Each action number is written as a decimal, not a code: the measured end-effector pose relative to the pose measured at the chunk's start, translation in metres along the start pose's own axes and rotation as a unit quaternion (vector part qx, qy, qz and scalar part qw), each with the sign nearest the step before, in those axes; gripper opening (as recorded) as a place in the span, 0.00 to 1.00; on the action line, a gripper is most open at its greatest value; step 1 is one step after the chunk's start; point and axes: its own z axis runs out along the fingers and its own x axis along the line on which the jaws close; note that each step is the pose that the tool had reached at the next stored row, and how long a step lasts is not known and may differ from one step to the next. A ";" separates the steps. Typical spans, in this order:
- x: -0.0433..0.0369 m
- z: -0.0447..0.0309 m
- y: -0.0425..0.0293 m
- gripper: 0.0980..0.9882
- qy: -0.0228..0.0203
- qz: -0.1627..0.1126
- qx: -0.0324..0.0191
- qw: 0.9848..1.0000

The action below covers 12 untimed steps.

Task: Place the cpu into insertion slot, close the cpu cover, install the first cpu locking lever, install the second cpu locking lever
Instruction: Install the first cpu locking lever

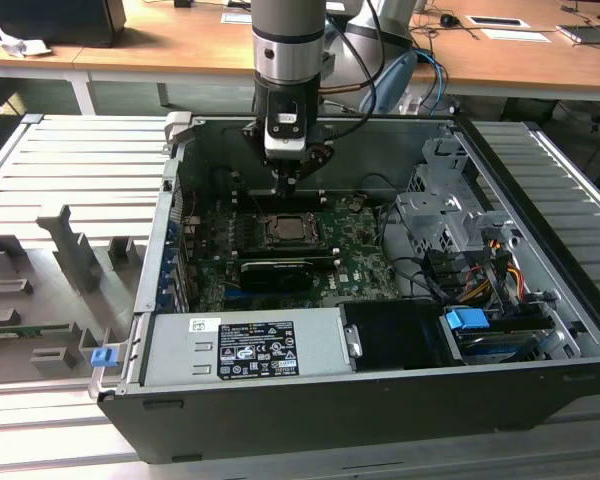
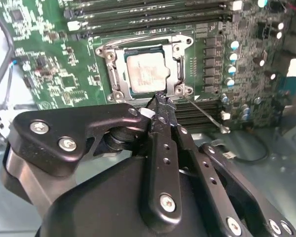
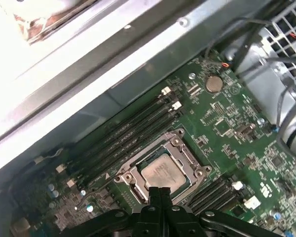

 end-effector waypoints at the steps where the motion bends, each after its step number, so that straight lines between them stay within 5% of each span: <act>1: 0.0000 0.0001 0.0000 0.01 0.000 -0.009 0.000 1.000; 5: 0.0000 0.0010 0.0000 0.01 0.002 -0.049 -0.001 0.999; 10: 0.0000 0.0023 -0.0001 0.01 0.005 -0.109 -0.002 0.994; 12: 0.0000 0.0026 -0.0001 0.01 0.006 -0.135 -0.003 0.991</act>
